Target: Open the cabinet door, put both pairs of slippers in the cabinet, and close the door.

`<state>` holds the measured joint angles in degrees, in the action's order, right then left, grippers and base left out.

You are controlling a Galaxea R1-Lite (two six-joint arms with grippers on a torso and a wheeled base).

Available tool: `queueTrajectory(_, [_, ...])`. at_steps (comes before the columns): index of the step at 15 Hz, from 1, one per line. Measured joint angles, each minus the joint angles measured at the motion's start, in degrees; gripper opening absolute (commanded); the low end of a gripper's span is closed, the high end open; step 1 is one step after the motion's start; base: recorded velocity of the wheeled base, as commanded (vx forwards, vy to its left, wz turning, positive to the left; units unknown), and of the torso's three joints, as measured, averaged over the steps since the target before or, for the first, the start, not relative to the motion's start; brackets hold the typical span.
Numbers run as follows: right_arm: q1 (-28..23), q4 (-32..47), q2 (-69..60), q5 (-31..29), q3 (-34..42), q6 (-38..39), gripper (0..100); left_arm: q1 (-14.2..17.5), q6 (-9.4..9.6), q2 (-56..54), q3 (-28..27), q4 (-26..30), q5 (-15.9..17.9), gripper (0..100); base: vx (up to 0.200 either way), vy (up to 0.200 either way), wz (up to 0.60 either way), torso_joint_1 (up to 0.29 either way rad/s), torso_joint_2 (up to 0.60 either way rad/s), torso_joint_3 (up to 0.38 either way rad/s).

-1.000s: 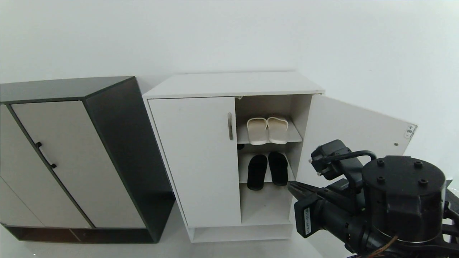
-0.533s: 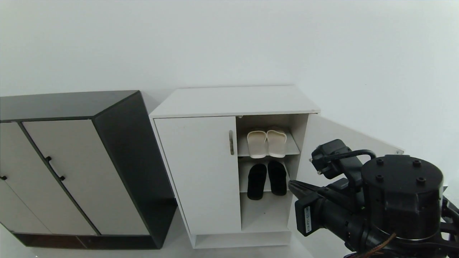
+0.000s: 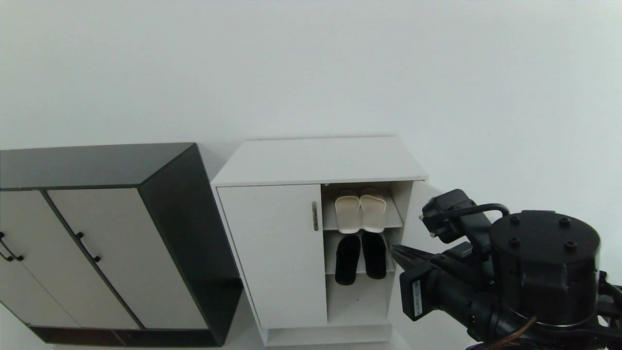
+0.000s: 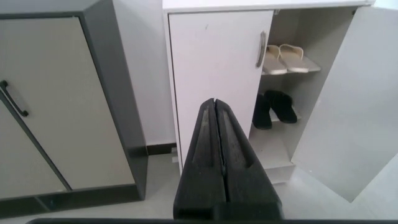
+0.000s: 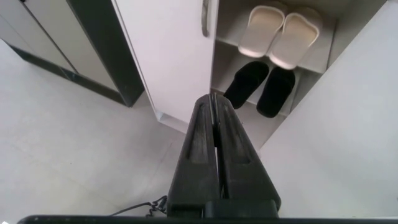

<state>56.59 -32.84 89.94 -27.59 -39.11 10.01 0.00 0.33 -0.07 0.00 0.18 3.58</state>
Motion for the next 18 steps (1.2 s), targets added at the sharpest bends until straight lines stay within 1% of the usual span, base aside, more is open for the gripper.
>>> queueTrajectory(4, [-0.01, -0.13, -0.06, 0.9, 0.55, -0.41, 0, 0.0, 0.0, 0.0, 0.0, -0.05, 0.02, 0, 0.0, 0.0, 0.0, 0.226, -0.51, -0.279])
queueTrajectory(9, [-0.04, -0.11, -0.12, 1.1, 0.94, -0.49, 0, 0.0, -0.04, 0.0, 0.0, 0.0, 0.0, 0, 0.0, 0.0, 0.0, 0.031, -0.06, -0.038])
queueTrajectory(18, [0.0, -0.16, -0.15, 1.15, 0.99, -0.88, 0, 0.0, -0.06, 0.0, 0.0, 0.02, 0.02, 0, 0.0, 0.0, -0.6, 0.007, 0.0, 0.0])
